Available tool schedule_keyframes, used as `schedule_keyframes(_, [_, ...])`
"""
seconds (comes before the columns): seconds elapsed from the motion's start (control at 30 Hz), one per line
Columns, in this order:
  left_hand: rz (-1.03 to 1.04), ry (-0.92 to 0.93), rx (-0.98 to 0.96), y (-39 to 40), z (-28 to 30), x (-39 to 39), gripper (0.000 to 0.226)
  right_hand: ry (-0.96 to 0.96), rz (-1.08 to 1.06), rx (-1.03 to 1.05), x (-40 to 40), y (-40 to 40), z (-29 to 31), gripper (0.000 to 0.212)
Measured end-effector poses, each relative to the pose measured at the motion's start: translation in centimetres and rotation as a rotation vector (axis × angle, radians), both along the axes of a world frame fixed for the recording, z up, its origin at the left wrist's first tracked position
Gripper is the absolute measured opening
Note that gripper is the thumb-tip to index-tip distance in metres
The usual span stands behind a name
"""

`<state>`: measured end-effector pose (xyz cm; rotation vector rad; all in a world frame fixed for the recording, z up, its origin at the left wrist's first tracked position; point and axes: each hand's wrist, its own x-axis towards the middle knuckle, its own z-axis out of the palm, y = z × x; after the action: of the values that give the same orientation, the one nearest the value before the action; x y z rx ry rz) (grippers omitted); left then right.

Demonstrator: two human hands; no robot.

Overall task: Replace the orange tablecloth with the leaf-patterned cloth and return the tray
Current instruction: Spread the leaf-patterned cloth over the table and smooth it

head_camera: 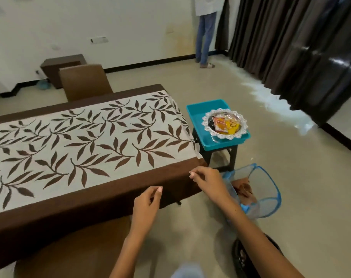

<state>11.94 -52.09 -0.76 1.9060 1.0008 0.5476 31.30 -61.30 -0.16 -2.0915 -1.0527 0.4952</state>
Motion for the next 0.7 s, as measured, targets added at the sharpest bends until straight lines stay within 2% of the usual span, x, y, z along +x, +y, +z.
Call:
schedule_keyframes(0.17, [0.16,0.072,-0.002,3.6,-2.4,4.2,0.023,0.016,0.117,-0.059,6.5,6.3,-2.1,0.02])
schedule_keyframes(0.3, [0.274,0.162,0.096,8.9,-4.8,8.4,0.031,0.003,0.157,-0.049,11.6,13.1,-3.7,0.016])
schedule_keyframes(0.43, [0.299,0.429,0.025,14.9,-8.5,12.2,0.067,-0.01,0.157,-0.064,15.4,20.2,-5.1,0.017])
schedule_keyframes(0.5, [0.297,0.509,0.062,17.6,-10.3,13.7,0.082,-0.022,0.177,-0.082,16.9,23.4,-6.1,0.023])
schedule_keyframes(0.6, [0.256,0.626,0.114,20.1,-12.3,15.2,0.101,-0.056,0.228,-0.149,18.2,27.7,-7.7,0.039])
schedule_keyframes(0.7, [0.225,0.735,0.078,21.2,-14.2,15.5,0.113,-0.193,0.359,-0.278,18.3,31.2,-9.4,0.058])
